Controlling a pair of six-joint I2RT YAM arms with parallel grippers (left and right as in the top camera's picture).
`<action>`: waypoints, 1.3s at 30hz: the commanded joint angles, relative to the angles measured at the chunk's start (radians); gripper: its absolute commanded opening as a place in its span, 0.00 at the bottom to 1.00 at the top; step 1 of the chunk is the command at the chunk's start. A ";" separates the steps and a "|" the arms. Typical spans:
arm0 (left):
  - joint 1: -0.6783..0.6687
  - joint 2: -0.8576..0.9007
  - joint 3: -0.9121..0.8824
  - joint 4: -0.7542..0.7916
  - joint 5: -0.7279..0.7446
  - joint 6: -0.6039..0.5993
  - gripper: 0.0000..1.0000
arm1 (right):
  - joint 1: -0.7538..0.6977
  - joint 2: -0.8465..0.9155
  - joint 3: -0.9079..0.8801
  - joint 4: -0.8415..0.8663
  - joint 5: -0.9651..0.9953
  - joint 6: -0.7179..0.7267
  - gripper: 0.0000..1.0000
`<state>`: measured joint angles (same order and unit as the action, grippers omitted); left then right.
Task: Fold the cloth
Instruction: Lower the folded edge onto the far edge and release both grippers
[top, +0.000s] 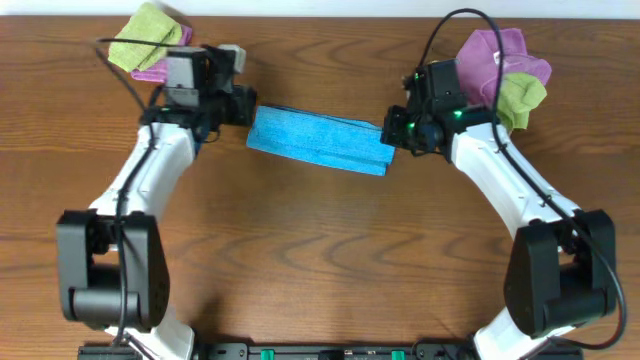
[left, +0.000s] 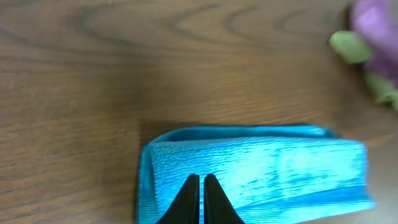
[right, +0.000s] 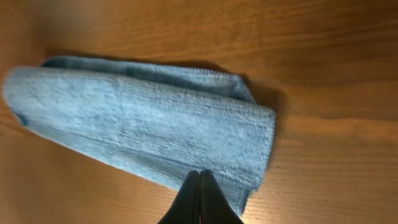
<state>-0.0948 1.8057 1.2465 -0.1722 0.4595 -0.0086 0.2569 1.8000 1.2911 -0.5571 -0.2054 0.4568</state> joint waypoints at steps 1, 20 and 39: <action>-0.023 0.058 0.012 0.013 -0.105 0.114 0.06 | 0.035 -0.001 0.018 -0.009 0.097 -0.028 0.01; -0.084 0.157 0.012 0.073 -0.119 0.125 0.06 | 0.117 0.203 0.018 0.023 0.275 -0.024 0.01; -0.082 0.197 0.012 0.060 -0.161 0.144 0.06 | 0.117 0.223 0.018 0.052 0.257 -0.009 0.01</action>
<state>-0.1787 1.9934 1.2465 -0.1062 0.3244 0.1131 0.3695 2.0151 1.2961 -0.5072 0.0589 0.4400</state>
